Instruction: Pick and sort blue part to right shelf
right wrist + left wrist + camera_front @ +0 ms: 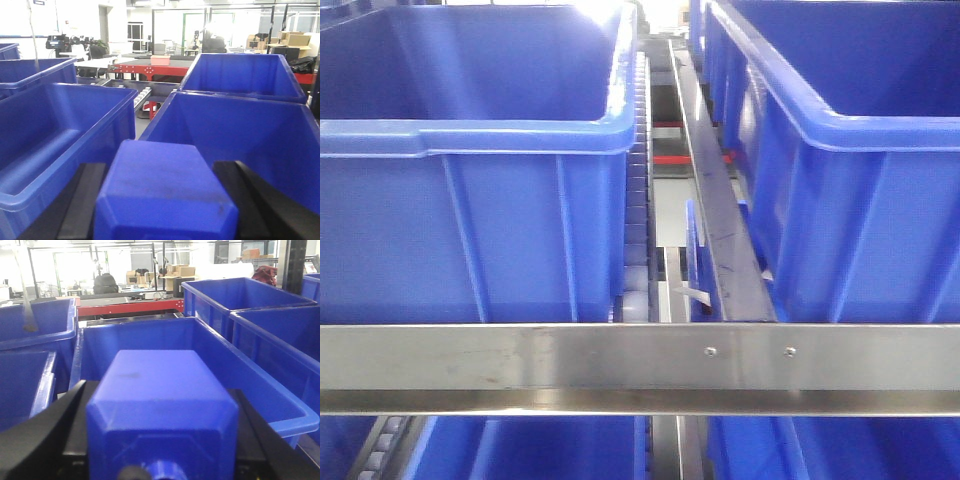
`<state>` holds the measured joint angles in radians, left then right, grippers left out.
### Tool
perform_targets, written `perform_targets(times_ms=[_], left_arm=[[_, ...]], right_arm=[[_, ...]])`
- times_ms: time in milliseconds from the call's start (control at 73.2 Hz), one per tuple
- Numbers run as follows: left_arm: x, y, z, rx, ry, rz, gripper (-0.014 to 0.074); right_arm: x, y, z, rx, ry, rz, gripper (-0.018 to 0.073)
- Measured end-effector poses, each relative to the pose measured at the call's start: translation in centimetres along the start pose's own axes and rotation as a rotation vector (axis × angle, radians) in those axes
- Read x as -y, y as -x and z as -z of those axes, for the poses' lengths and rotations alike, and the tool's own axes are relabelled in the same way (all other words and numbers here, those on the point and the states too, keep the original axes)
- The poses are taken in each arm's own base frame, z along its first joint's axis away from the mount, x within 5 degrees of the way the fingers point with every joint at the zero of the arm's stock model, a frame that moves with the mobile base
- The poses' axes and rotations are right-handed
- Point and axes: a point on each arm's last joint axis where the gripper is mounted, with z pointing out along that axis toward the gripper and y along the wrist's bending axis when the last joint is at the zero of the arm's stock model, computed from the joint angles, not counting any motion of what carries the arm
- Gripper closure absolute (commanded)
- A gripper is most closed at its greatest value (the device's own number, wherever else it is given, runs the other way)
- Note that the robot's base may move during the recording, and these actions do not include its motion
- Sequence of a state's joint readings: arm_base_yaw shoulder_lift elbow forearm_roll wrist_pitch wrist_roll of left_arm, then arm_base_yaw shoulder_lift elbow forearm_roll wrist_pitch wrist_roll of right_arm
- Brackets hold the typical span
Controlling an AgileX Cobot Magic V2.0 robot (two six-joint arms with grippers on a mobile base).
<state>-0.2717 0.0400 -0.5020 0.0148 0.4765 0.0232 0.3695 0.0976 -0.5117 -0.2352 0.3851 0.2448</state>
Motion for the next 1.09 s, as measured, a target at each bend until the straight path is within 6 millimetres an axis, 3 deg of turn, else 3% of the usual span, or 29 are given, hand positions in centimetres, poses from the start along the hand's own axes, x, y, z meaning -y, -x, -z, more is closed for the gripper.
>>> perform_targets(times_ms=[984,1093], left_arm=[[0.00,0.08,0.00,0.009,0.000,0.000,0.0283],[0.02,0.40,-0.98,-0.021,-0.004,0.005,0.0283]], right_arm=[[0.00,0.00,0.00,0.000,0.000,0.000,0.0331],[0.00,0.00,0.00,0.000,0.000,0.000,0.0331]])
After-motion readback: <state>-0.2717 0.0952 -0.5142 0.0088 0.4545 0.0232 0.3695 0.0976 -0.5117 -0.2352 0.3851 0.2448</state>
